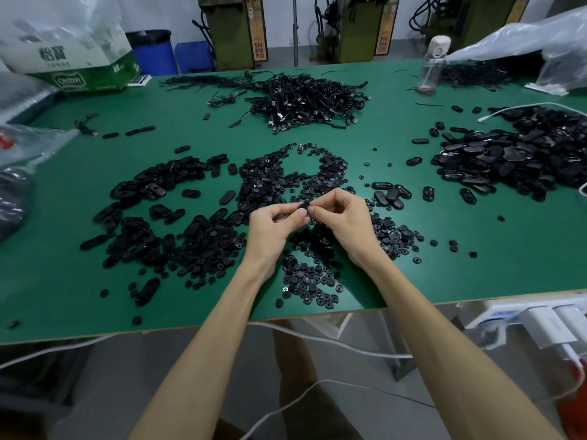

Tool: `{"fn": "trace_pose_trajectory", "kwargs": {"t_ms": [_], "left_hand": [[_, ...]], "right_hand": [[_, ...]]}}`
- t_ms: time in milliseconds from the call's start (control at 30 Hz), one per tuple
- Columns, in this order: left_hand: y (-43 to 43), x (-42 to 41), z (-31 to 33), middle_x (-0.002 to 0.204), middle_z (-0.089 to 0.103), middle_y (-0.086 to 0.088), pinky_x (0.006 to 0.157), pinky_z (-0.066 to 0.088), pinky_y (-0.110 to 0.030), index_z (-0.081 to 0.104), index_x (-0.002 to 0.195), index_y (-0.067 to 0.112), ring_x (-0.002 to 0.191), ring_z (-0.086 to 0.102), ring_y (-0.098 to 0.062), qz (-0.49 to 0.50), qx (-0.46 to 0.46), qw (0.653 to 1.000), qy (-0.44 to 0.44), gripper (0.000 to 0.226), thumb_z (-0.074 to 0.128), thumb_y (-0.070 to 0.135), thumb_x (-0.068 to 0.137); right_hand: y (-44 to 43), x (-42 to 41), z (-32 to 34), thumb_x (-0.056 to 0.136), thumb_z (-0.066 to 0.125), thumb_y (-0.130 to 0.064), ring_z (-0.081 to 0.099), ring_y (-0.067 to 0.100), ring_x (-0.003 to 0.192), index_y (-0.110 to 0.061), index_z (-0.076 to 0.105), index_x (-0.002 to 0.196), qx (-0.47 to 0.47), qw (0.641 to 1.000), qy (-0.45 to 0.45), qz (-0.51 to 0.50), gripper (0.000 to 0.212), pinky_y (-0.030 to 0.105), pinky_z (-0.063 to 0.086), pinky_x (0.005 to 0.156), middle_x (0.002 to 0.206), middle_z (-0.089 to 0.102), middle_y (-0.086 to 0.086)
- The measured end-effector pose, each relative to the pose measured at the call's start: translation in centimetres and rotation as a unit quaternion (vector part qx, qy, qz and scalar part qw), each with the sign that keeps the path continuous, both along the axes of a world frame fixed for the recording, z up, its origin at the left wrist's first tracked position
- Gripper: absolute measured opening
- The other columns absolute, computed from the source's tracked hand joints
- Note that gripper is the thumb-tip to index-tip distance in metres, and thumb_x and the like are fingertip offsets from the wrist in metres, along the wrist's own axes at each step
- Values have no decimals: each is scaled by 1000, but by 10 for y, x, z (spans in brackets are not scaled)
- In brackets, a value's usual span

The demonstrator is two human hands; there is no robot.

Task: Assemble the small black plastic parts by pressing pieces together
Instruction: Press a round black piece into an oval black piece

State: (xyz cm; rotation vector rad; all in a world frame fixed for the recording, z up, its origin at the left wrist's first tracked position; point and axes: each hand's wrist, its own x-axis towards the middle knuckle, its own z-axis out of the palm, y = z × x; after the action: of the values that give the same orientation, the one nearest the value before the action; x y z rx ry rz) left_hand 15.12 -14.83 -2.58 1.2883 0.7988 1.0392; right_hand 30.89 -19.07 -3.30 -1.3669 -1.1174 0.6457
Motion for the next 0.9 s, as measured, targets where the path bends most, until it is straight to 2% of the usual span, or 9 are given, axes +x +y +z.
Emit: {"fn": "trace_pose_trajectory", "kwargs": {"t_ms": [100, 200, 367, 467, 633, 700, 800, 900], "left_hand": [[0, 1, 0, 92, 80, -10, 80, 59, -21, 72, 107, 6, 91, 78, -21, 0, 4, 1000, 0, 14, 73, 1, 93], [0, 1, 0, 91, 80, -8, 80, 59, -20, 72, 108, 5, 91, 78, -20, -3, 4, 1000, 1, 14, 72, 2, 94], [1, 1, -2, 92, 80, -6, 79, 59, -20, 72, 109, 4, 91, 78, -21, -1, 8, 1000, 9, 14, 68, 0, 96], [2, 1, -3, 91, 81, -3, 78, 59, -20, 72, 105, 6, 90, 79, -21, 13, 11, 1000, 5, 12, 67, -1, 96], [4, 2, -5, 90, 81, -4, 80, 59, -21, 74, 97, 9, 89, 79, -21, 40, 16, 999, 2, 7, 69, 4, 97], [3, 2, -5, 90, 81, -4, 80, 59, -21, 74, 97, 8, 89, 79, -22, 42, 13, 999, -1, 7, 68, 6, 98], [4, 3, -5, 91, 80, -6, 82, 61, -25, 73, 99, 7, 89, 79, -23, 38, 13, 999, 4, 7, 67, 8, 99], [4, 4, -6, 91, 80, -11, 86, 63, -33, 75, 100, 5, 87, 78, -26, 31, 28, 999, 23, 8, 68, 8, 99]], "right_hand": [[1, -1, -1, 87, 82, -15, 64, 2, 71, -20, 75, 87, -3, 1000, -7, 1, 9, 18, 50, 68, 77, 74, -8], [1, -1, 0, 87, 82, -14, 62, 1, 70, -20, 74, 86, 3, 1000, -11, 2, 10, 17, 49, 67, 76, 73, -9], [-1, -3, 2, 86, 81, -11, 61, 6, 72, -18, 77, 85, 10, 1000, -20, 18, 8, 24, 50, 71, 77, 74, -3], [-1, -3, 4, 85, 79, -10, 66, 12, 78, -17, 80, 90, 6, 999, -15, 28, 8, 29, 53, 77, 84, 77, 2], [0, -5, 5, 87, 78, -12, 71, 23, 93, -21, 83, 96, 5, 999, -17, 41, 13, 38, 57, 88, 97, 77, 1], [0, -4, 4, 89, 75, -14, 70, 20, 92, -25, 82, 97, 15, 999, -24, 32, 15, 34, 56, 85, 98, 77, -4], [1, -2, 3, 91, 74, -14, 69, 28, 91, -21, 79, 104, 19, 1000, 5, 14, 15, 34, 55, 78, 97, 78, -1], [1, -3, 2, 92, 75, -12, 72, 18, 82, -14, 78, 105, 9, 1000, 1, 25, 13, 26, 55, 73, 90, 78, 1]]}}
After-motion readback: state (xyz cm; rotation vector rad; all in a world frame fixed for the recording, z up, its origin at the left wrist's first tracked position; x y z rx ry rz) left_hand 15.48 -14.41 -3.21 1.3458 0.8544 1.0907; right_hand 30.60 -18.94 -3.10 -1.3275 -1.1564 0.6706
